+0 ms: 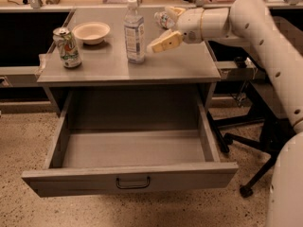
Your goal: Place blue plastic bottle into top drawer
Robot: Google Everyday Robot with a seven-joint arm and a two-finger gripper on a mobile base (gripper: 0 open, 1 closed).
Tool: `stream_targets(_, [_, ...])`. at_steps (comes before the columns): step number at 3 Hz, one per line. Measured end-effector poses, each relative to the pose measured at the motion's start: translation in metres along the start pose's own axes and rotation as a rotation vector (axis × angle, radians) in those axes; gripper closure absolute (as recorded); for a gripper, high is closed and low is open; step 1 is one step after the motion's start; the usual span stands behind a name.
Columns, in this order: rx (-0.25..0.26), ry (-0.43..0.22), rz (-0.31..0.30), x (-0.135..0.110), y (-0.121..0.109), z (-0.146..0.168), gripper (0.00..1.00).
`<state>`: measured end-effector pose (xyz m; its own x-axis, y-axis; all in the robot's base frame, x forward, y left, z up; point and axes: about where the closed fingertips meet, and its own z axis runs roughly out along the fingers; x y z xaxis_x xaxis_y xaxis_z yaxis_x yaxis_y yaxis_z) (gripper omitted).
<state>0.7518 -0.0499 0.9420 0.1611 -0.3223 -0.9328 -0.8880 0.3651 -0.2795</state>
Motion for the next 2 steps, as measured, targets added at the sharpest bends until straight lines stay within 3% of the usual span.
stream_targets(2, [0.000, -0.034, 0.029, 0.0022, -0.0005, 0.0099, 0.00])
